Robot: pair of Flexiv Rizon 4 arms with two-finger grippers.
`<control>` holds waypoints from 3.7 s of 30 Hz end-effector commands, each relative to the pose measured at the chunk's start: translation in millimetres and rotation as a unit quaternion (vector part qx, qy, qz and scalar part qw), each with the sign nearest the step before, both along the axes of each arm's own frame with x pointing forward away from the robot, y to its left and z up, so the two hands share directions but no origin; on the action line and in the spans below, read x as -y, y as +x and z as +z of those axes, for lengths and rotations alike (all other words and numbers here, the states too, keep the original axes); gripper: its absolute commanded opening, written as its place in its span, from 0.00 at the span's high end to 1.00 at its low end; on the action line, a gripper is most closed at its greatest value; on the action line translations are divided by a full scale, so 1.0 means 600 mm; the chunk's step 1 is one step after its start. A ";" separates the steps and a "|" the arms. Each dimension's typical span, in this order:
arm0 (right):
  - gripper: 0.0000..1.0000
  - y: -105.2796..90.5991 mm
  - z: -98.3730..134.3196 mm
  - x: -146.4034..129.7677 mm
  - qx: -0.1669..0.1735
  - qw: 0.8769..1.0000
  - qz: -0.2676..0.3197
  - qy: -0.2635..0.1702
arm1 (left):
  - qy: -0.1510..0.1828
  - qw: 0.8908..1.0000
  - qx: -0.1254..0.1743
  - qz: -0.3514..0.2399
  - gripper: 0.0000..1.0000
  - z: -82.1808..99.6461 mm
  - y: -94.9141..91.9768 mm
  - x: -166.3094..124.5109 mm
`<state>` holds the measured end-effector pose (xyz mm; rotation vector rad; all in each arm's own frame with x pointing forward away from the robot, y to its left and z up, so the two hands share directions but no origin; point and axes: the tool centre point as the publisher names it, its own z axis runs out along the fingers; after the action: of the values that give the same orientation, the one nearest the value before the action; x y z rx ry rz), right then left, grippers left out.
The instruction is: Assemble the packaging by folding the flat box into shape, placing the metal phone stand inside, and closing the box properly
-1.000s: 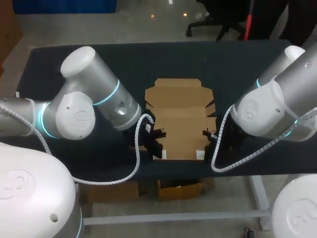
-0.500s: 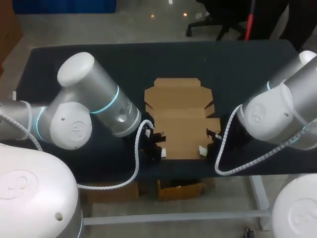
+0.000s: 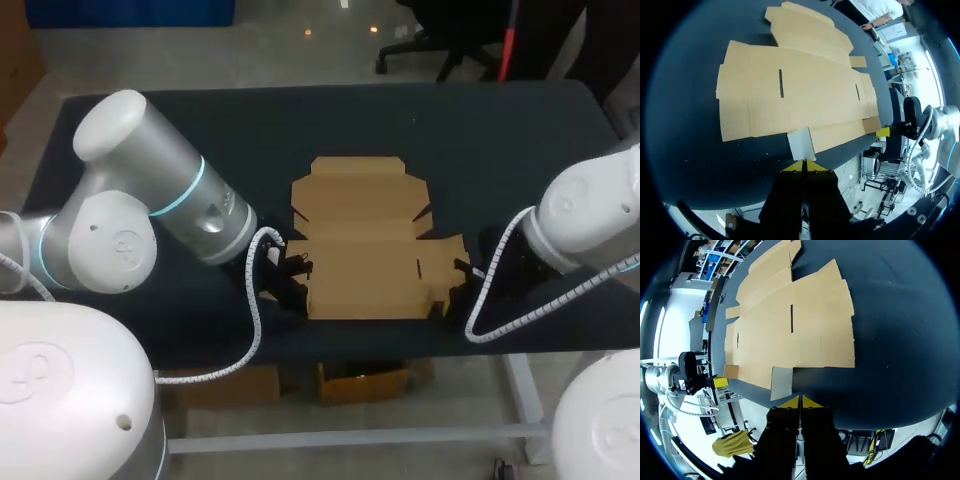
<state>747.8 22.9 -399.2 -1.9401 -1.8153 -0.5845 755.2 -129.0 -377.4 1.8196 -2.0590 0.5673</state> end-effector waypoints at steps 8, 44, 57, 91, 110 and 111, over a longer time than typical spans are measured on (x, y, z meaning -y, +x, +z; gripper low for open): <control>1.00 0.003 0.025 0.034 -0.001 0.992 0.007 0.124 | 0.008 1.000 0.001 0.013 1.00 0.025 -0.011 -0.030; 0.00 0.028 0.088 0.118 -0.004 0.992 -0.004 0.122 | 0.023 0.998 0.000 0.052 0.00 0.080 0.006 -0.073; 0.00 0.057 0.108 0.143 -0.003 0.993 0.006 0.119 | 0.041 0.997 0.002 0.061 0.00 0.118 0.042 -0.092; 0.00 0.119 0.149 0.145 0.049 0.991 0.034 0.118 | 0.026 0.999 0.026 0.017 0.00 0.129 0.092 -0.094; 0.00 0.224 0.131 0.139 0.053 0.986 0.080 0.135 | -0.015 0.999 0.025 -0.025 0.00 0.133 0.200 -0.121; 0.00 0.230 0.131 0.138 0.054 0.986 0.081 0.135 | -0.015 0.999 0.025 -0.026 0.00 0.133 0.206 -0.121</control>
<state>872.0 -61.0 -314.9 -1.6496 -1.8326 -0.8935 865.4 -56.8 -294.1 1.7715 -2.1184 0.6709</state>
